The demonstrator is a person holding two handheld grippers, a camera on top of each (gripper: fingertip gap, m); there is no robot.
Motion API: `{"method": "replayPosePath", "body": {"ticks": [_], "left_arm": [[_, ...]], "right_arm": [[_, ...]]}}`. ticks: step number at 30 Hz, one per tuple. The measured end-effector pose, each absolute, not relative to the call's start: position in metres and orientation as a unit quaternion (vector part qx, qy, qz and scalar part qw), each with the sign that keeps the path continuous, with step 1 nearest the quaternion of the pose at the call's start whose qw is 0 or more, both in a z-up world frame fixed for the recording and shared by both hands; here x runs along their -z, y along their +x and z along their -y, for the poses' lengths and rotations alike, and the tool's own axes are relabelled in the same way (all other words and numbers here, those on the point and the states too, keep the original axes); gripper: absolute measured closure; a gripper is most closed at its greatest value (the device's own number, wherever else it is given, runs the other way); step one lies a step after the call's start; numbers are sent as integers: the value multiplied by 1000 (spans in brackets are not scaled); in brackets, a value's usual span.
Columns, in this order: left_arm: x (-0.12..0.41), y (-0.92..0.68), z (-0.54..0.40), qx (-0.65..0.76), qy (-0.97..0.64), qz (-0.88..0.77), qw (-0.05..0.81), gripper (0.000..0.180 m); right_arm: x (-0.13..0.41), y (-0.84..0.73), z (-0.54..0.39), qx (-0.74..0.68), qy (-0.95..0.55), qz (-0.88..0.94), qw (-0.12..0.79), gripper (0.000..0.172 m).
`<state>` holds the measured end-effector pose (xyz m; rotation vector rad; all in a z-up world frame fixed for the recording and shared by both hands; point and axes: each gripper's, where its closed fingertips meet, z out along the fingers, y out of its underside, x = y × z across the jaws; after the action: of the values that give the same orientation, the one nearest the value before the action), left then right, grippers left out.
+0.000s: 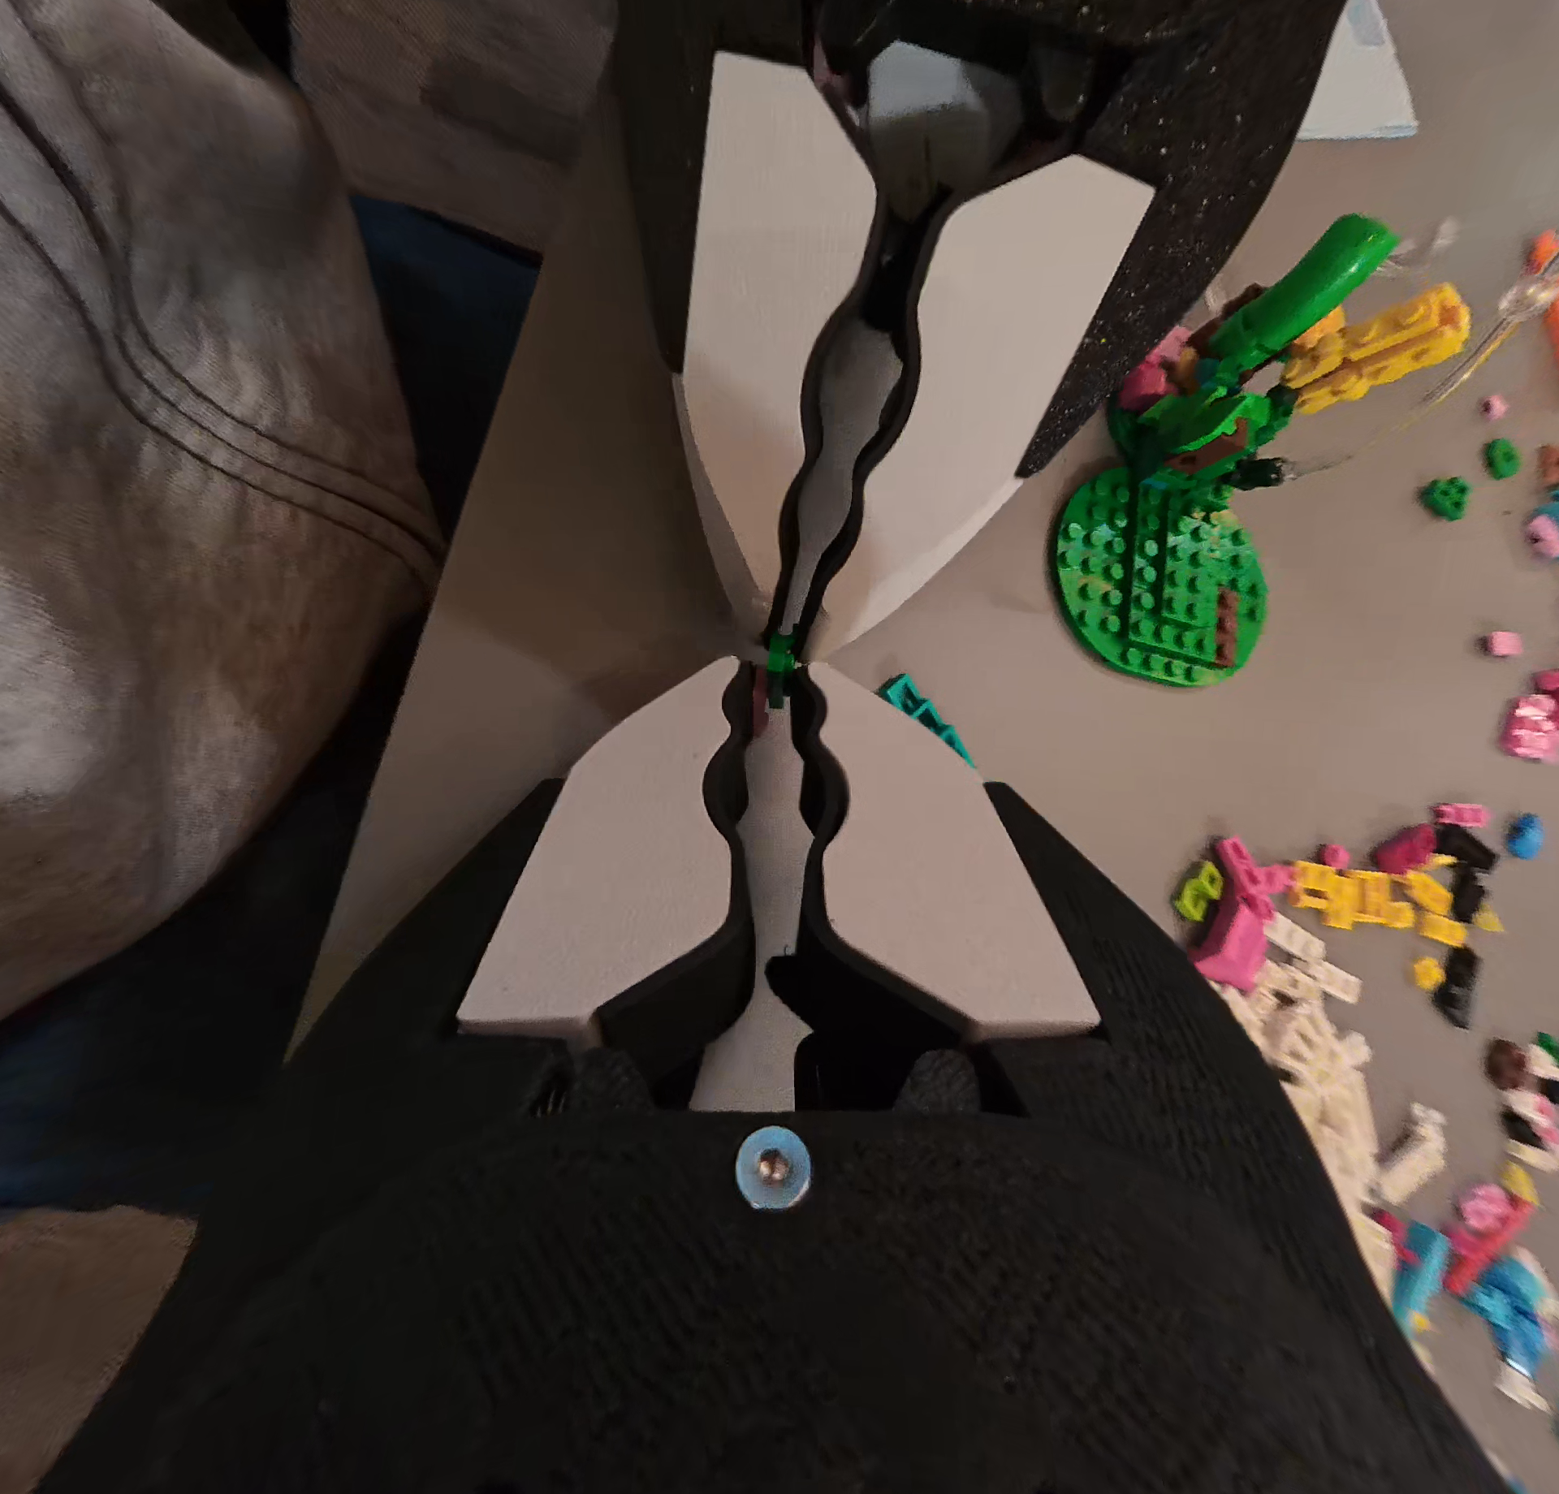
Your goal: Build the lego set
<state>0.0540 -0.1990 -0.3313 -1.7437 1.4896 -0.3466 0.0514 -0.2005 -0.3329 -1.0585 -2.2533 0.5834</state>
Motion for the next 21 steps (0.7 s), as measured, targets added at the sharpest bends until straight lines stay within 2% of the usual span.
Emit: {"method": "replayPosePath", "body": {"ticks": [1, 10, 17, 21], "left_arm": [[330, 54, 198, 121, -684, -593, 408, 175], [324, 55, 190, 49, -670, -596, 440, 175], [304, 56, 196, 75, -615, -601, 504, 176], [301, 56, 199, 122, -620, -587, 506, 175]], "right_arm": [[332, 52, 199, -202, -392, 848, 295, 165], [327, 53, 190, -90, -366, 862, 340, 164], [308, 52, 197, -130, -363, 851, 355, 165], [304, 52, 201, -148, -364, 848, 356, 165]]}}
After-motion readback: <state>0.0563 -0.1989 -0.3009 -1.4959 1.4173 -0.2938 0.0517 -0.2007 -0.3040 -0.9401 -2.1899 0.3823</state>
